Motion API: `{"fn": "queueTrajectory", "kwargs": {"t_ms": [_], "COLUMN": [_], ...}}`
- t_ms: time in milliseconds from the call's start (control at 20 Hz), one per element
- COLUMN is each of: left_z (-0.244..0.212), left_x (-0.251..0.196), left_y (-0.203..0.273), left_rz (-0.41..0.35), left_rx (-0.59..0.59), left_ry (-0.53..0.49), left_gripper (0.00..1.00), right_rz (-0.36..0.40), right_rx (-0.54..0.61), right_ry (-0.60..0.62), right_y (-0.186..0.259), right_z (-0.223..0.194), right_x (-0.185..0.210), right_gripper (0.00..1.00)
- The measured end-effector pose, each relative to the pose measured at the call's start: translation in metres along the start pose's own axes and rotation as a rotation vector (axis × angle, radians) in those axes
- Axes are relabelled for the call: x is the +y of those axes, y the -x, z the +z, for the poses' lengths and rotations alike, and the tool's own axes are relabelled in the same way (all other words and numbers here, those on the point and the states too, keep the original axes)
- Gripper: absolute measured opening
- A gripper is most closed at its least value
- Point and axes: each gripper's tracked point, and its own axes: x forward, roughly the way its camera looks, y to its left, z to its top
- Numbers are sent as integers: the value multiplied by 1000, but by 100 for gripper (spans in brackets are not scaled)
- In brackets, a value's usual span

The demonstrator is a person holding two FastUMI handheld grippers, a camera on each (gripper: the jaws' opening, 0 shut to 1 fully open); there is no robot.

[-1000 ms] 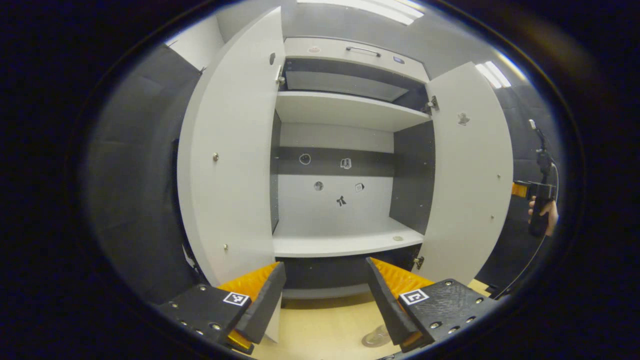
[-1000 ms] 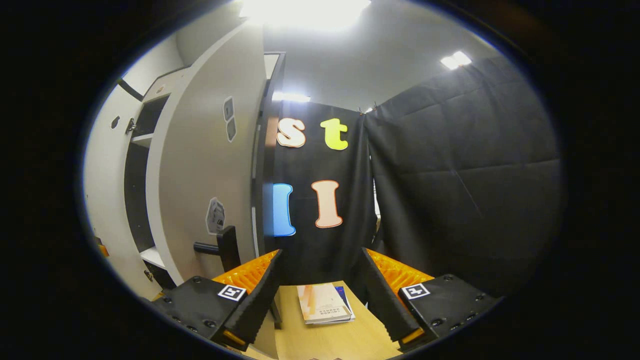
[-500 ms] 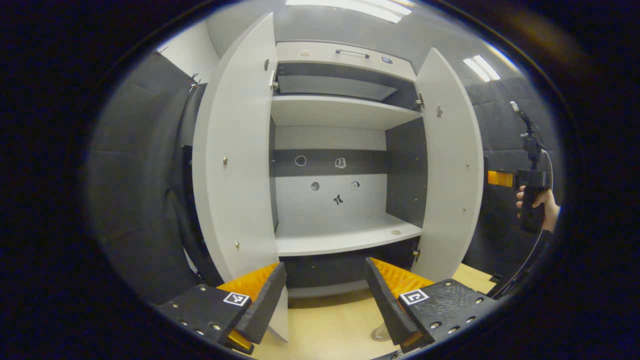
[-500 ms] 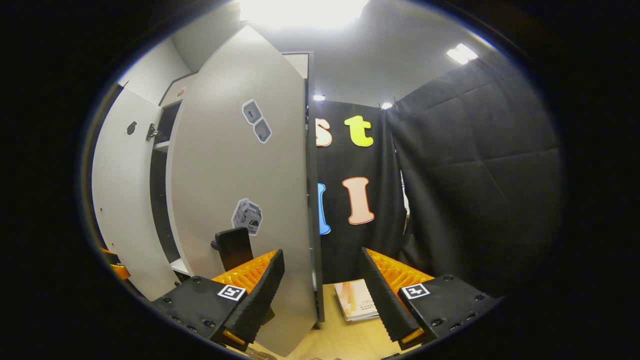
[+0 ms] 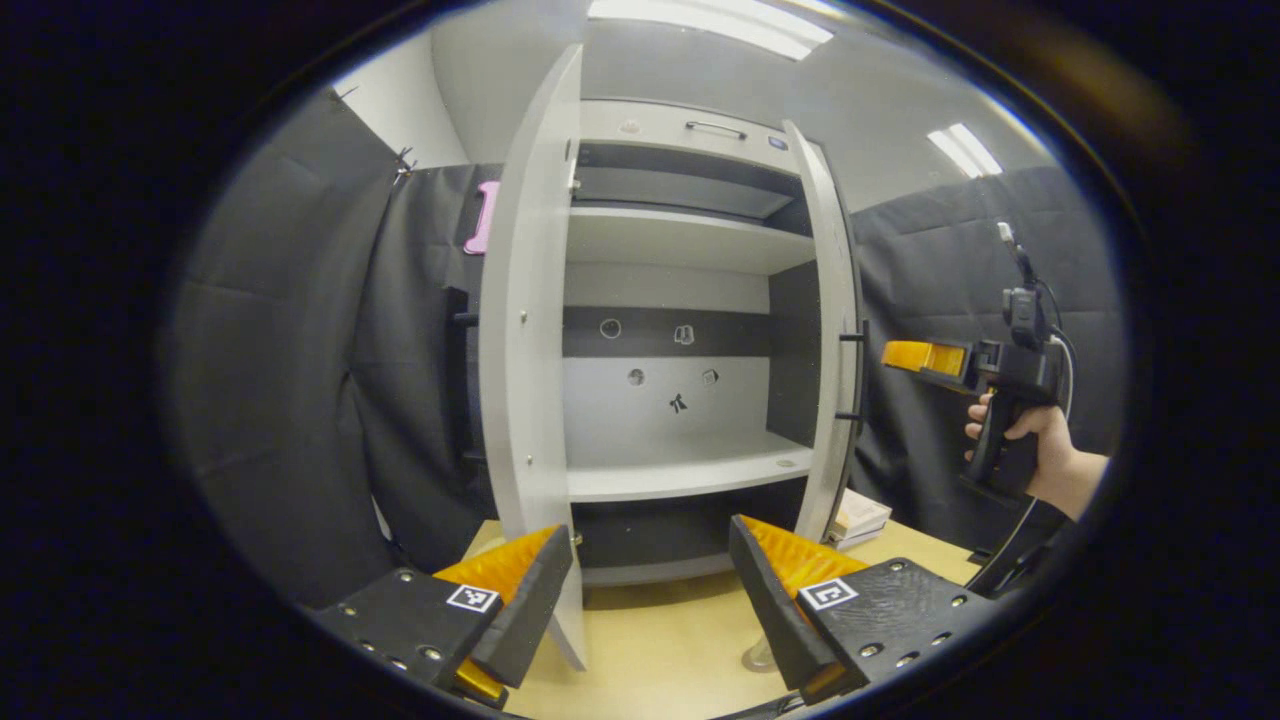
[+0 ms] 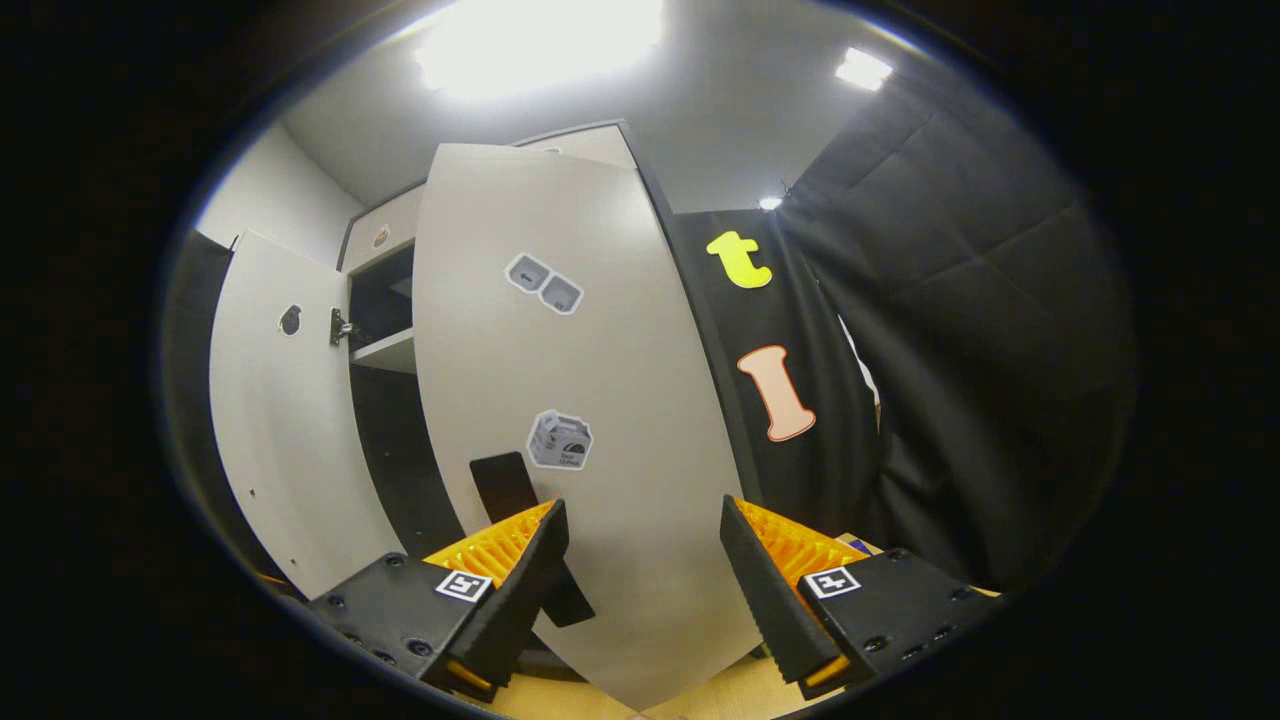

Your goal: Grasp the bottle in the cabinet with the left hand and place it on the coaster, then close the right door with the right hand and the left door with the left hand.

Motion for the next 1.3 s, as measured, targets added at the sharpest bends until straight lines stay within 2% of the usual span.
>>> {"fn": "queueTrajectory", "kwargs": {"t_ms": [50, 100, 150, 200, 250, 300, 350, 400, 450, 500, 550, 700, 850, 1000, 1050, 1100, 1250, 1300], "left_z": [2, 6, 9, 12, 15, 19, 24, 36, 46, 57, 68, 86, 95, 106, 108, 110, 113, 114], "left_x": [12, 22, 30, 42, 55, 70, 85, 95, 104, 112, 125, 160, 176, 194, 195, 192, 184, 184], "left_y": [6, 11, 17, 23, 28, 30, 29, 30, 30, 29, 30, 23, 7, -13, -24, -32, -46, -48], "left_rz": [19, 27, 33, 46, 66, 90, 112, 132, 139, 141, 161, 221, 201, 195, 175, 153, 122, 137], "left_rx": [-17, -37, -50, -61, -70, -82, -93, -122, -151, -176, -197, -234, -218, -210, -208, -200, -188, -184], "left_ry": [12, 28, 42, 52, 53, 51, 62, 91, 119, 138, 142, 124, 138, 96, 85, 77, 18, -15], "left_gripper": [93, 87, 99, 100, 99, 93, 99, 99, 87, 99, 93, 92, 93, 93, 99, 93, 93, 99], "right_rz": [7, 0, -8, -16, -21, -23, -21, -24, -34, -39, -41, -13, 26, -1, -3, -6, -30, -43], "right_rx": [25, 36, 40, 44, 50, 56, 64, 77, 85, 89, 96, 132, 155, 169, 178, 188, 199, 202], "right_ry": [12, 34, 61, 85, 105, 119, 134, 154, 168, 171, 168, 154, 123, 158, 162, 158, 149, 148], "right_y": [6, 13, 24, 30, 35, 39, 44, 48, 52, 55, 58, 67, 78, 90, 93, 97, 108, 112], "right_z": [-9, -15, -16, -21, -27, -31, -36, -42, -44, -47, -50, -61, -67, -71, -75, -77, -79, -80], "right_x": [1, -1, -6, -6, -6, -5, -4, -5, -9, -11, -13, -13, -9, -19, -20, -21, -31, -37], "right_gripper": [98, 97, 97, 97, 98, 97, 98, 97, 92, 97, 97, 98, 98, 97, 97, 98, 98, 98]}}
